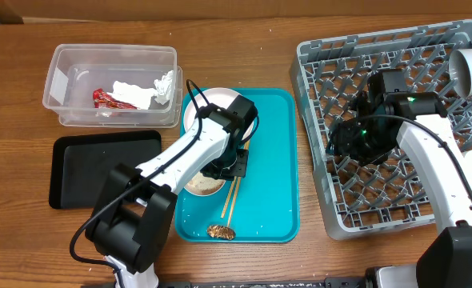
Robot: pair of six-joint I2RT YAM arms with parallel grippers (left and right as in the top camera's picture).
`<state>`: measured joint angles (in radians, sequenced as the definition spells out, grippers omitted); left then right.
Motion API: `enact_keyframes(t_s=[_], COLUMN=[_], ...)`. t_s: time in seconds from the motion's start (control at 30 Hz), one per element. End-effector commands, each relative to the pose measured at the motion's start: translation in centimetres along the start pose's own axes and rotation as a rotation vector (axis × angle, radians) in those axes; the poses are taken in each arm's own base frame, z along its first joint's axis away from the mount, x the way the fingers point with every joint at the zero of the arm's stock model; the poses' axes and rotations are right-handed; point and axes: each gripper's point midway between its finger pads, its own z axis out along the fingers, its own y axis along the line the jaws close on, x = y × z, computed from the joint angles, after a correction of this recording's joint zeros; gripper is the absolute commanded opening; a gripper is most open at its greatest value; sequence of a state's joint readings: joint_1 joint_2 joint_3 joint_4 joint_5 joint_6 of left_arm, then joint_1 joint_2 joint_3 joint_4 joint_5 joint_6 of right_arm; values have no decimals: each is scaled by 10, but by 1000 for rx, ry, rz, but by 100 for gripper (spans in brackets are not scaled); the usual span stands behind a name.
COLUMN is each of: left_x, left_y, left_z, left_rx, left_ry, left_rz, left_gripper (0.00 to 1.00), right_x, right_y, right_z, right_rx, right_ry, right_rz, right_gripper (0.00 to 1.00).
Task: Sort waste into correct bins and load items into the dishwasher
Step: 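Grasp the pink rice bowl rim with the left gripper, then lift the pink bowl left and tip the rice onto the black tray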
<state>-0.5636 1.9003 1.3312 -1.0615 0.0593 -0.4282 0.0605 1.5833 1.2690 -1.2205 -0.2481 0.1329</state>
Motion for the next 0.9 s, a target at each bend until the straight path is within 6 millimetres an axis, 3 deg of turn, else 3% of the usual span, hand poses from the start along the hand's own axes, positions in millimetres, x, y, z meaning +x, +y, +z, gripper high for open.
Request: enact_keyframes(t_s=[0.0, 0.33, 0.63, 0.87], left_x=[0, 4, -4, -3], left_y=[1, 3, 13, 58], left_z=[3, -2, -64, -104], left_rx=[-20, -28, -21, 22], left_ry=[-2, 11, -139, -209], left_rz=[0, -9, -35, -119], left_gripper=[4, 4, 4, 4], right_x=[1, 3, 3, 5], right_y=[3, 3, 1, -8], right_z=[0, 0, 0, 0], right_rx=[-8, -6, 1, 51], right_ry=[0, 7, 8, 13], right_rz=[-13, -11, -11, -7], right_gripper=[63, 64, 63, 63])
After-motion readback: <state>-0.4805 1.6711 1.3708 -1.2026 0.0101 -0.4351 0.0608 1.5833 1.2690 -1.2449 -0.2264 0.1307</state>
